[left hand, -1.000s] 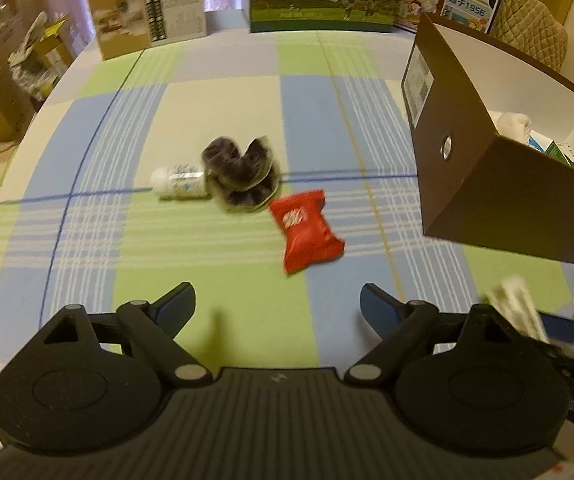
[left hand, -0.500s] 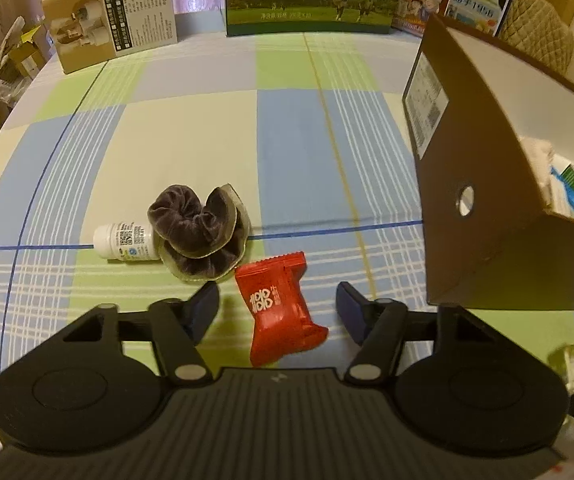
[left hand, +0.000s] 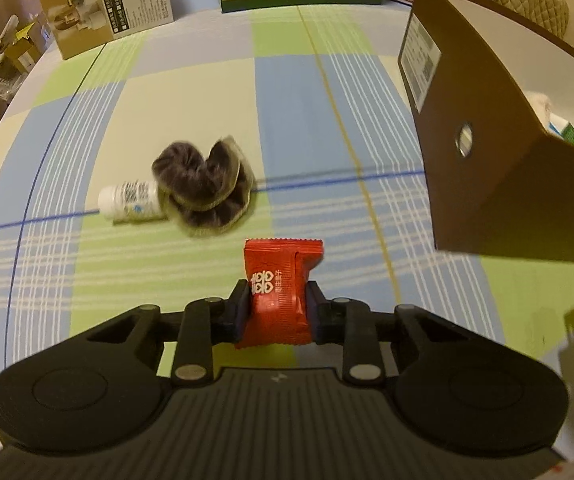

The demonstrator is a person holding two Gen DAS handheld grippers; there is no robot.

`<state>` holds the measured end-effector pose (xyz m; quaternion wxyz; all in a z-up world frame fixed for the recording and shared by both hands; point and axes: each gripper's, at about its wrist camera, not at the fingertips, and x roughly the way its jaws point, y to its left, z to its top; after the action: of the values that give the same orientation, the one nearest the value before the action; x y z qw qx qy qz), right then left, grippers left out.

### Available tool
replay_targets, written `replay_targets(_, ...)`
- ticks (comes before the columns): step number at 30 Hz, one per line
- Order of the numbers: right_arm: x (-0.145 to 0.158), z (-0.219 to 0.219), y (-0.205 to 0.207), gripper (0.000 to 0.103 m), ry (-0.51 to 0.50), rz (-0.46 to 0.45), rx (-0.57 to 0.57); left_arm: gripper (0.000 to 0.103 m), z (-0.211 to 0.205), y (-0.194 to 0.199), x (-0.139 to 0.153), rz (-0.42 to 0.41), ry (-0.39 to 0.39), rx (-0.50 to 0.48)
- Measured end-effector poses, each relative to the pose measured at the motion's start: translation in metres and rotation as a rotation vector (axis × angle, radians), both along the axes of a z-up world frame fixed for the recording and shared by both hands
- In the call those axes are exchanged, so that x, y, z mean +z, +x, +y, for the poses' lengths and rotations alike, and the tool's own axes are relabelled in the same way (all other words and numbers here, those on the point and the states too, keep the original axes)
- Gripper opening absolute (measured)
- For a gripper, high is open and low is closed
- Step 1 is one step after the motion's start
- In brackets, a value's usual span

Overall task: Organize objects
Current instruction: 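Carry the candy packet and hair clip over the brown box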

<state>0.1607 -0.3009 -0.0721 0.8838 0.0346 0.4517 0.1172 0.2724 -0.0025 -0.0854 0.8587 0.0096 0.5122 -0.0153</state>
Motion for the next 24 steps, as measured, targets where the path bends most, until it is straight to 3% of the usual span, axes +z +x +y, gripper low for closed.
replay_targets(6,0.009,0.001,-0.009,0.037,0.014,-0.002,0.015,0.024,0.002,-0.031,0.014,0.006,-0.028,0.006)
replay_targets(24,0.068,-0.002,-0.046,0.037,0.094,-0.057,0.076,0.024,-0.022,-0.125,0.102,-0.112,-0.145,-0.036)
